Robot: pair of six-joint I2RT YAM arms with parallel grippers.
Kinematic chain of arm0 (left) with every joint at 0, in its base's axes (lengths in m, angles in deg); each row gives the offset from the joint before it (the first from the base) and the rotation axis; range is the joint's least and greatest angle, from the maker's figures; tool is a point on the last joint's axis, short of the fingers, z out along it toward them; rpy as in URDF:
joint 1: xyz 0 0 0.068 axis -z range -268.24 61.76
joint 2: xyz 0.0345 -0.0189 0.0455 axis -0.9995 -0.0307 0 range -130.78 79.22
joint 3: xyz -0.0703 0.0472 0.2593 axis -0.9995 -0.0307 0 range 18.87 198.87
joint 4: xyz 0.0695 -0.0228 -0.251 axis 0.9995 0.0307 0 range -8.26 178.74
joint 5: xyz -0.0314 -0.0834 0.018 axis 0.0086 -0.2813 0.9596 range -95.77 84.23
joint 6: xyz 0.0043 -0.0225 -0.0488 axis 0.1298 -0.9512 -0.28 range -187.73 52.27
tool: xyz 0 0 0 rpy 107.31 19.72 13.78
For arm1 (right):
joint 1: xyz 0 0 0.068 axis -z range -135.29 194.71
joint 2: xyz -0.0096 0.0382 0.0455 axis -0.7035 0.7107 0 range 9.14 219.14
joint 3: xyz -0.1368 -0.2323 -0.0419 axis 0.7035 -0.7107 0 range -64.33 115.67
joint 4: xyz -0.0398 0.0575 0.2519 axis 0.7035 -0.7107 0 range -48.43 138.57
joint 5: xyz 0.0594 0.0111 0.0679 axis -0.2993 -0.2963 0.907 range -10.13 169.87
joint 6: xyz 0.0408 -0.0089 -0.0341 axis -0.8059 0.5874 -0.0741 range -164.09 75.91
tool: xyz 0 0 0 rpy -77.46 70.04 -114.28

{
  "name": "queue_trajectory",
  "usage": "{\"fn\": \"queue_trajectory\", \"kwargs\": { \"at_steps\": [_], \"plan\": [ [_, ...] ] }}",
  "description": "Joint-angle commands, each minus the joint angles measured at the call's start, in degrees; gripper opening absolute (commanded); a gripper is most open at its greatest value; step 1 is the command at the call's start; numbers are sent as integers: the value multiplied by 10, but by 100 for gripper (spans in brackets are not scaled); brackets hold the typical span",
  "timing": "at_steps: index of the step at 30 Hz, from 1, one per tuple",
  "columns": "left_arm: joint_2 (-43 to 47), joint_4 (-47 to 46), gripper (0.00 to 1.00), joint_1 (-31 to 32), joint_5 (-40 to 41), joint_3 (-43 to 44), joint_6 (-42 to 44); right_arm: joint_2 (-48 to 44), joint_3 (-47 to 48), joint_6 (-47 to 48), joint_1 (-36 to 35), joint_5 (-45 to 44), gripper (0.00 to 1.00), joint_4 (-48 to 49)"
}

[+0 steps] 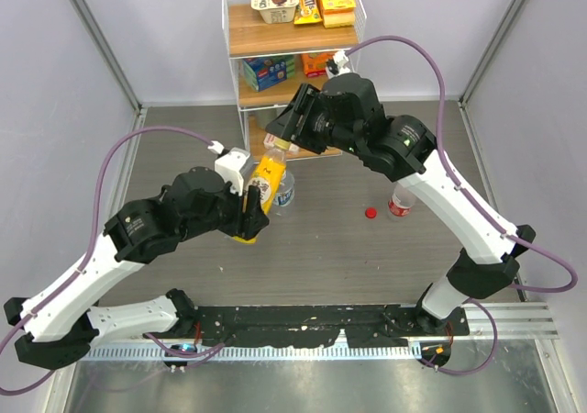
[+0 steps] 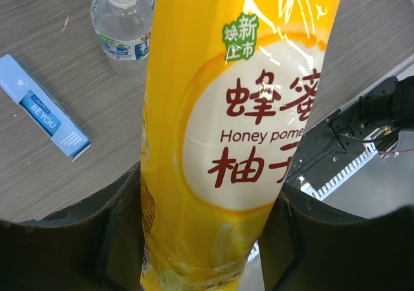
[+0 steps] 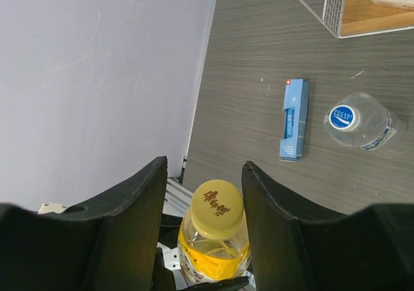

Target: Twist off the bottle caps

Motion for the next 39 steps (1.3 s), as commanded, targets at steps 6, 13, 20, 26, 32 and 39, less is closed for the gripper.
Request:
{"fn": "queue_trajectory", "kwargs": {
  "at_steps": [6,13,20,26,32,39],
  "plan": [
    [-1,-4,0,11,11,23,6,-12,-13,-7,-2,-6,52,15],
    [1,-8,0,13,18,21,-2,-15,-26,-13,-3,5,41,17],
    [1,-6,0,18,23,22,-7,-18,-33,-8,-2,9,18,19],
    [0,-4,0,19,23,27,-14,-32,-47,14,-3,22,2,43],
    [-1,-10,0,19,2,28,-24,-62,-88,57,-2,64,2,109],
    [20,-32,0,19,-36,17,-47,-127,-156,122,3,146,2,196]
  ]
}}
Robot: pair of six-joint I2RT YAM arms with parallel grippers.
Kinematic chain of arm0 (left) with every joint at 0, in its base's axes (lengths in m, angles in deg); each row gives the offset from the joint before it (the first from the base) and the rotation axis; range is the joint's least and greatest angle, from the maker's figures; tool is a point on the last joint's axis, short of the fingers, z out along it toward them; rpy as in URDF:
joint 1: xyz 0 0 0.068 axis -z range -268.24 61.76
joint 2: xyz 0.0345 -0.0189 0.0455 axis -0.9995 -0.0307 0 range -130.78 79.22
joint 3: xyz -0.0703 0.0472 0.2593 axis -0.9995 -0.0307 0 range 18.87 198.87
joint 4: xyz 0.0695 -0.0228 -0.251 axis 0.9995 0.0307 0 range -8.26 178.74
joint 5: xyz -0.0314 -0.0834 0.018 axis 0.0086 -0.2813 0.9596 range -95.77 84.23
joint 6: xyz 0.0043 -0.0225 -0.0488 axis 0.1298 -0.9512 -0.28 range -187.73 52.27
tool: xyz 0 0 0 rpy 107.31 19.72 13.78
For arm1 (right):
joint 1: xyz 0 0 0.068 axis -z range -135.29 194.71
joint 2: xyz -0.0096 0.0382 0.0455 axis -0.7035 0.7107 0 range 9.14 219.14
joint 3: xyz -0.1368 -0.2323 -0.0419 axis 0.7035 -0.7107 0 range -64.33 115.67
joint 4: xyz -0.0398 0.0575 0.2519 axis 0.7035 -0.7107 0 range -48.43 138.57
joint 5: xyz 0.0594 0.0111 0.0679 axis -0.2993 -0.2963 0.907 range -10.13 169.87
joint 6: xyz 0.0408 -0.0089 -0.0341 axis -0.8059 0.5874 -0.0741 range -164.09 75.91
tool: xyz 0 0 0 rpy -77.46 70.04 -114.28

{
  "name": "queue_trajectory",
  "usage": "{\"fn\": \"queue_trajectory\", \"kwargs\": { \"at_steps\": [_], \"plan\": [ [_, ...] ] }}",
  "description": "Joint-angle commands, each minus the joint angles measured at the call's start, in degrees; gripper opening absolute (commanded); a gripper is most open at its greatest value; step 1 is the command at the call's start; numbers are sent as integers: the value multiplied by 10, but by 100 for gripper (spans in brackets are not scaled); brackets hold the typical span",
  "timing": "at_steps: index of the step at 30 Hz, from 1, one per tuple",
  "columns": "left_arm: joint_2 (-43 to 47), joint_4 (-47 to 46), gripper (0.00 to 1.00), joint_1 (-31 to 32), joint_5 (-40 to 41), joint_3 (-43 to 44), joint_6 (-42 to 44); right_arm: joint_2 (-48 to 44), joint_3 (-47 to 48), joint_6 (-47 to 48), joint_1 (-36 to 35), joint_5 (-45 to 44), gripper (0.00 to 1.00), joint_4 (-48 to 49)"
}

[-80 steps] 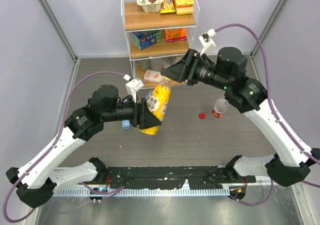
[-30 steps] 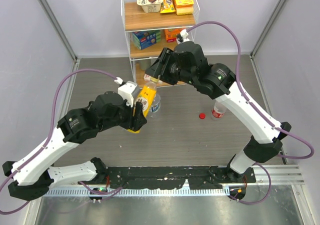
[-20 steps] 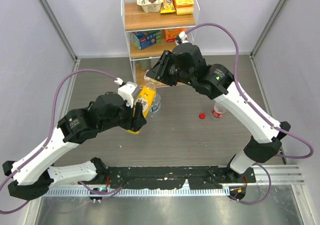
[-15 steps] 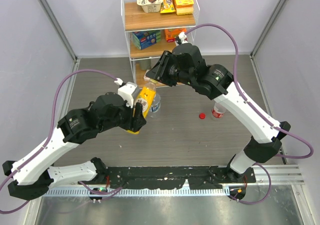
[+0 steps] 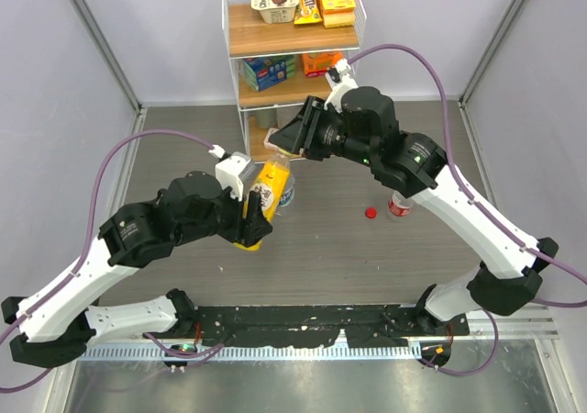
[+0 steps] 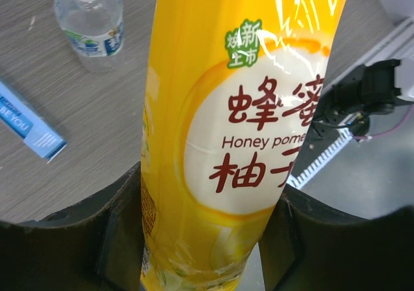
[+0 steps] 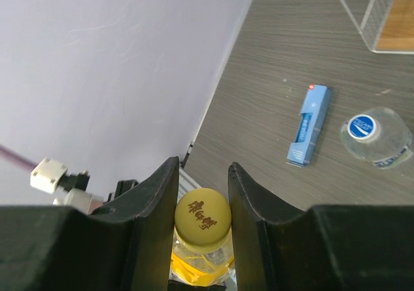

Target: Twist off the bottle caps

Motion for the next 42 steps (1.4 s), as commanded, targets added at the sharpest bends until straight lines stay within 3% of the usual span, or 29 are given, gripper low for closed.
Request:
{"fn": "queue_trajectory", "kwargs": {
  "at_steps": [1,7,12,21,33,34,36,37,40,42],
  "plan": [
    [17,-44,0,-2,-32,11,-31,-67,-24,67,-3,91,2,97],
    [23,-85,0,-2,-109,-1,-67,-100,-55,106,5,170,1,156],
    [49,-175,0,-1,-168,-36,-99,-139,-100,111,8,248,1,237],
    [70,-236,0,-1,-260,-60,-123,-154,-118,106,21,371,2,273],
    [93,-250,0,-1,-257,-86,-135,-149,-112,97,40,378,3,300],
    [92,-245,0,-1,-255,-86,-133,-150,-115,96,42,367,5,300],
    [91,-238,0,-2,-248,-88,-131,-156,-121,88,51,343,20,299],
    [90,-234,0,-1,-245,-91,-130,-159,-124,84,58,336,34,298],
    [90,-226,0,-1,-227,-98,-127,-164,-125,81,74,302,59,281],
    [90,-220,0,-2,-211,-103,-125,-163,-120,81,88,281,69,259]
  ]
}}
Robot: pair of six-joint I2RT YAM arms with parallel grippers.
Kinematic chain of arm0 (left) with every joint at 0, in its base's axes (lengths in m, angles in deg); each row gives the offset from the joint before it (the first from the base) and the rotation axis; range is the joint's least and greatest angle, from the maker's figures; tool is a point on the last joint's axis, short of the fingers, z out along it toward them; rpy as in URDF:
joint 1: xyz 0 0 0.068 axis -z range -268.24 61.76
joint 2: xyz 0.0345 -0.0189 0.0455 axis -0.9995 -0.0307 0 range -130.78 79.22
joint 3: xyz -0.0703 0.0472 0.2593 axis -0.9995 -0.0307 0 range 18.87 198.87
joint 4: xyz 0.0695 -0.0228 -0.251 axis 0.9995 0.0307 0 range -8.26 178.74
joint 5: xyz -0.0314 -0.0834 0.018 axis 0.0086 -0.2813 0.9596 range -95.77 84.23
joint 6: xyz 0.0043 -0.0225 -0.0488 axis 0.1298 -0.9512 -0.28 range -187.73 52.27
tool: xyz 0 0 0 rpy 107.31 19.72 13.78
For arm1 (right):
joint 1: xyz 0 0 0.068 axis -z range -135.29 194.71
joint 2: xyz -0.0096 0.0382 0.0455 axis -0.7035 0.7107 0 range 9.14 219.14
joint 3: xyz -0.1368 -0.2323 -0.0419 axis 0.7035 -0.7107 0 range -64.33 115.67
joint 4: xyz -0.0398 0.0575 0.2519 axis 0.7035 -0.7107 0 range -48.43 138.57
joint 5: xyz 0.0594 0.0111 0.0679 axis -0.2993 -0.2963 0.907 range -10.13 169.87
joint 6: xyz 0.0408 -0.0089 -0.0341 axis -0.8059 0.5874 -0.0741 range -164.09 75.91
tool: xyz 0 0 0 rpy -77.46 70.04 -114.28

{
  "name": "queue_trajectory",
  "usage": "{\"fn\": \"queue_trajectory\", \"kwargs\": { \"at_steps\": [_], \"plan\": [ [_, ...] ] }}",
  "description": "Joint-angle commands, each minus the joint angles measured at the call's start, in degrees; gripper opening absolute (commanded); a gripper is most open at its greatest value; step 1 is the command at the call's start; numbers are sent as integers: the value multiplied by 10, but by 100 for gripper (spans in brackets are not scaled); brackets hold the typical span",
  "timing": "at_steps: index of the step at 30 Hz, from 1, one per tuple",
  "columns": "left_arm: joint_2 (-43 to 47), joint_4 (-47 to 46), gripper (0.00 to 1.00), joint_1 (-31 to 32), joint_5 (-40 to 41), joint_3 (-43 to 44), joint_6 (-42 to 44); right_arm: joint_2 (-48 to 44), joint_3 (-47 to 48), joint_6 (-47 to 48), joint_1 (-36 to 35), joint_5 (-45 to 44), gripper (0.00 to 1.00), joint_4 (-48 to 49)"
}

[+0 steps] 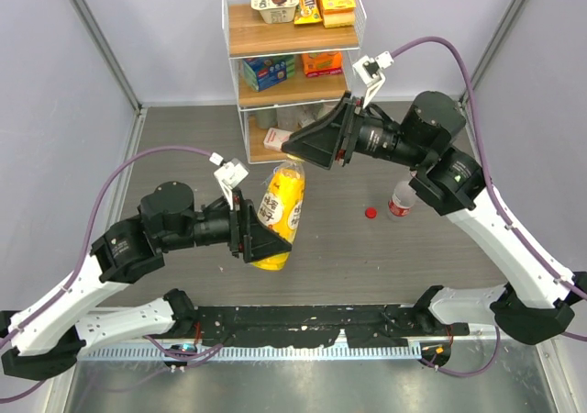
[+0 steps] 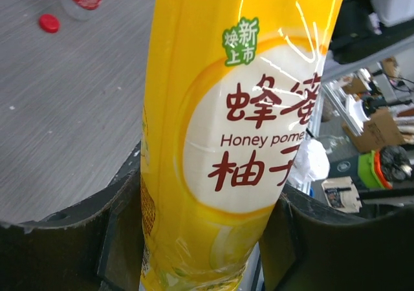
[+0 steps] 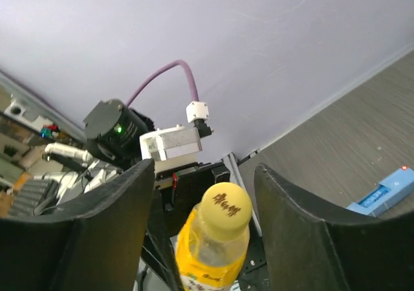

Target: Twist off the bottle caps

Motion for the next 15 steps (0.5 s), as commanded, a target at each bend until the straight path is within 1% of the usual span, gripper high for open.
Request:
{"fn": "queue_trajectory", "kwargs": {
  "at_steps": [1,2,3,4,5,8,11,12,13,15],
  "plan": [
    [-1,13,0,-5,59,-10,-9,-25,17,-5,28,-55,72,-10],
    [-3,21,0,-6,77,-10,-8,-22,21,-5,31,-82,81,-33],
    [-5,32,0,-5,89,-8,-7,-22,27,-5,32,-102,86,-40],
    [-7,41,0,-5,103,-7,-4,-19,30,-5,33,-117,94,-56],
    [-10,50,0,-5,117,-5,-1,-17,41,-7,33,-148,97,-84],
    [-23,75,0,-5,152,7,7,9,88,-14,32,-193,98,-143],
    [-48,94,0,-5,173,25,16,52,143,-12,32,-224,98,-230],
    [-55,98,0,-5,174,33,19,59,164,-14,32,-230,98,-246],
    [-66,107,0,-5,193,41,21,69,172,-17,32,-245,98,-265],
    [-86,123,0,-6,206,59,26,82,189,-29,31,-263,98,-285]
  ]
}}
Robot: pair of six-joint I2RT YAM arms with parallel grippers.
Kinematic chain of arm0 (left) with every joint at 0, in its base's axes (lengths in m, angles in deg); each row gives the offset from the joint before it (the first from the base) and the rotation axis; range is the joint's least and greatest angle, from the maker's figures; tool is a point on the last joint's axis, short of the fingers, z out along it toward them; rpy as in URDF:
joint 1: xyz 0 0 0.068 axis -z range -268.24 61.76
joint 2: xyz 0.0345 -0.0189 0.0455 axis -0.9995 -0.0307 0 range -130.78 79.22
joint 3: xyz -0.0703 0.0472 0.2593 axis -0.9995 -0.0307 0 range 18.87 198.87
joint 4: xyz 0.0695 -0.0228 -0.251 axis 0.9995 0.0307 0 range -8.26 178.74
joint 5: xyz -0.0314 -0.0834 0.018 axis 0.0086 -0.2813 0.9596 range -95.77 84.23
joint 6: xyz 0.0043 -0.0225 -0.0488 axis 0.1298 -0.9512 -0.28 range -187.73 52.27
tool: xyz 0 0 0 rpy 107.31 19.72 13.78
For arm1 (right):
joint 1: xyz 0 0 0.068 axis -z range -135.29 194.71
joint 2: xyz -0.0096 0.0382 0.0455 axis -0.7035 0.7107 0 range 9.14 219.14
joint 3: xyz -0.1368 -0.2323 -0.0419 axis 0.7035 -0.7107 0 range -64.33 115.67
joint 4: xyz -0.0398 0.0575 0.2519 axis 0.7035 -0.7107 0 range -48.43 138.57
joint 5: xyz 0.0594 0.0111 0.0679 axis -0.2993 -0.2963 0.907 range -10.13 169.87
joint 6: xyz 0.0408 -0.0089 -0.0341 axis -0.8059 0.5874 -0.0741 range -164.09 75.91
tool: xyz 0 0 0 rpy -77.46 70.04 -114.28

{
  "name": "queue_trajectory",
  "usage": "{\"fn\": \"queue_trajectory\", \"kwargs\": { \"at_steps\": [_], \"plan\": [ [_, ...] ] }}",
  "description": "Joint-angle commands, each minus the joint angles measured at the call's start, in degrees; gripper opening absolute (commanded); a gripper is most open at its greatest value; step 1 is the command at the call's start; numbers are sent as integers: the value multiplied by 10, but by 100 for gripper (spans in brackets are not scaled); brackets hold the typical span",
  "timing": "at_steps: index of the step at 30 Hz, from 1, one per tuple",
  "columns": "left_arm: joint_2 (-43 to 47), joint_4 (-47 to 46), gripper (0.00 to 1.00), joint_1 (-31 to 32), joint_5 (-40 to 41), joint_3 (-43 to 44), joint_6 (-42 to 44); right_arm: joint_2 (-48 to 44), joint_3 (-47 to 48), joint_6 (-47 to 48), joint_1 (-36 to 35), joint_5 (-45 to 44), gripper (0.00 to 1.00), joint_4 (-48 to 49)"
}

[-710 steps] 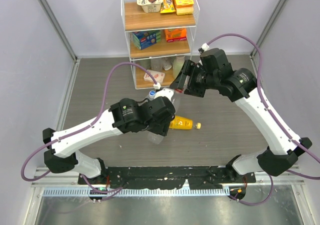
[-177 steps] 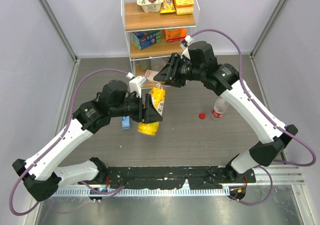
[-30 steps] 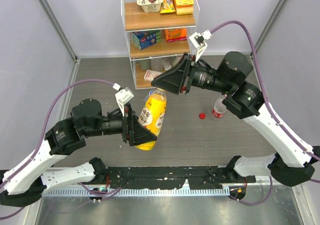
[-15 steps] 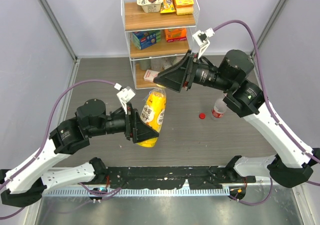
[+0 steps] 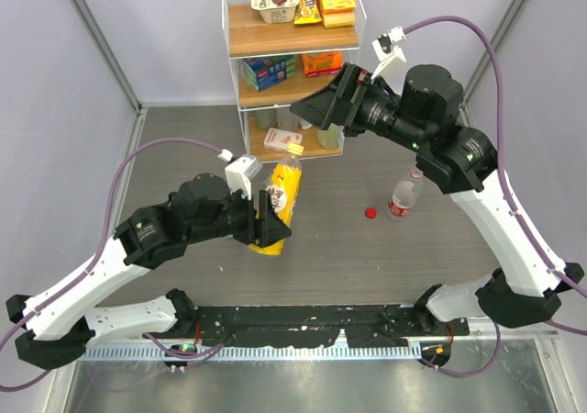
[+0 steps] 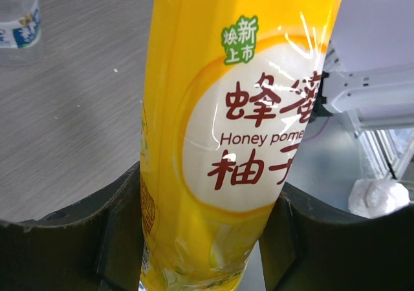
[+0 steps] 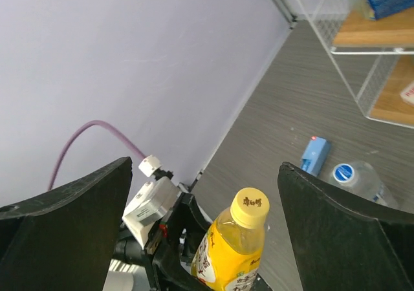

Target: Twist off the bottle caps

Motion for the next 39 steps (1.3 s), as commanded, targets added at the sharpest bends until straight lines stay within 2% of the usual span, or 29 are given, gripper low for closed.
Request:
{"fn": "queue_trajectory", "kwargs": {
  "at_steps": [1,7,10,16,25,29,39],
  "plan": [
    [-37,33,0,-3,61,57,24,30,56,-23,-1,-75,98,-90],
    [-91,83,0,-2,150,116,16,94,141,-43,-1,-117,98,-205],
    [-115,98,0,2,189,143,15,117,163,-47,-1,-117,98,-229],
    [-168,138,0,16,242,198,23,140,171,-54,-1,-127,87,-231],
    [-209,177,0,55,293,237,28,151,167,-66,-1,-102,78,-221],
    [-209,178,0,65,295,238,24,152,157,-65,-1,-98,67,-222],
    [-208,181,0,74,301,238,17,156,148,-71,-1,-82,58,-224]
  ]
}}
